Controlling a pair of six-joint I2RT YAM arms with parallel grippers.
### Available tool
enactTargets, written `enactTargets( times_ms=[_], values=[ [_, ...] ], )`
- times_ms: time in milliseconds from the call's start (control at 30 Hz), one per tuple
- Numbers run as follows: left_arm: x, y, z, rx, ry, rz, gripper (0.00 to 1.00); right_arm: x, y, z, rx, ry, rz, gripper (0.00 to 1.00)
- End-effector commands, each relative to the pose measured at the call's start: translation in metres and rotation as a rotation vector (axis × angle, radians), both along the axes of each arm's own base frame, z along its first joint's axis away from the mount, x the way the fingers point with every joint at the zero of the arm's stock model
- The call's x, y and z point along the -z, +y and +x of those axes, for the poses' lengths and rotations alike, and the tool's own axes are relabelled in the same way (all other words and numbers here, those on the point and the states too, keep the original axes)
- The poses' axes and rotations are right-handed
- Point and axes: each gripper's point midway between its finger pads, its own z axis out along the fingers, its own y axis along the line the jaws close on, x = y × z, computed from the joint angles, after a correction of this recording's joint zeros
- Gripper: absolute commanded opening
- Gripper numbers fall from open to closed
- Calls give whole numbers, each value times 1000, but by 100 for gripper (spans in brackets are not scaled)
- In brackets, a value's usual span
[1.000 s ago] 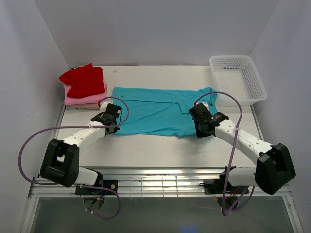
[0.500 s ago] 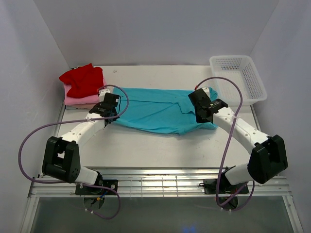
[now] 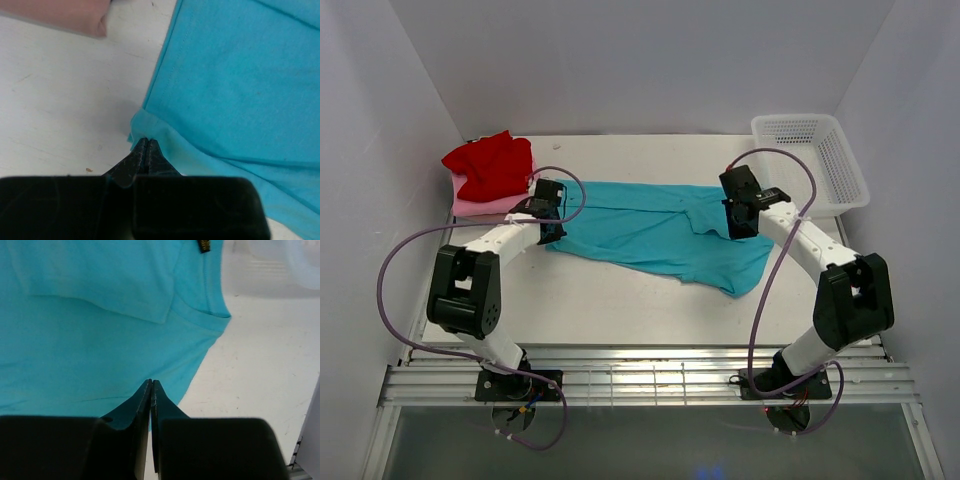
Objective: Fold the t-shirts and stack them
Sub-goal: Fold the tshirt
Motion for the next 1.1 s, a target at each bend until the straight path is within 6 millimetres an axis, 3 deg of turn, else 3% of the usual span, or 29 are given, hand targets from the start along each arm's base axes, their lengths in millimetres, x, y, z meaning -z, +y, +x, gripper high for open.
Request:
enactTargets(
  times_ms=[0, 67, 167, 300, 433, 700, 1067],
  values=[
    [-8, -10, 10, 43, -24, -45, 0, 4, 25, -16, -121, 19, 106, 8],
    [-6, -12, 8, 46, -20, -56, 0, 20, 33, -37, -159, 63, 125, 13],
    [-4, -13, 5, 51, -21, -64, 0, 26, 36, -59, -177, 88, 137, 27],
    [-4, -14, 2, 53, -24, -77, 0, 44, 34, -93, -182, 162, 132, 31],
    [1, -15, -2, 59, -14, -86, 0, 59, 35, -112, -190, 200, 144, 32],
    [2, -16, -5, 62, -18, -89, 0, 88, 35, -124, -194, 250, 139, 32],
    [5, -15, -6, 60, -12, -87, 0, 88, 42, -111, -214, 227, 139, 32]
  ],
)
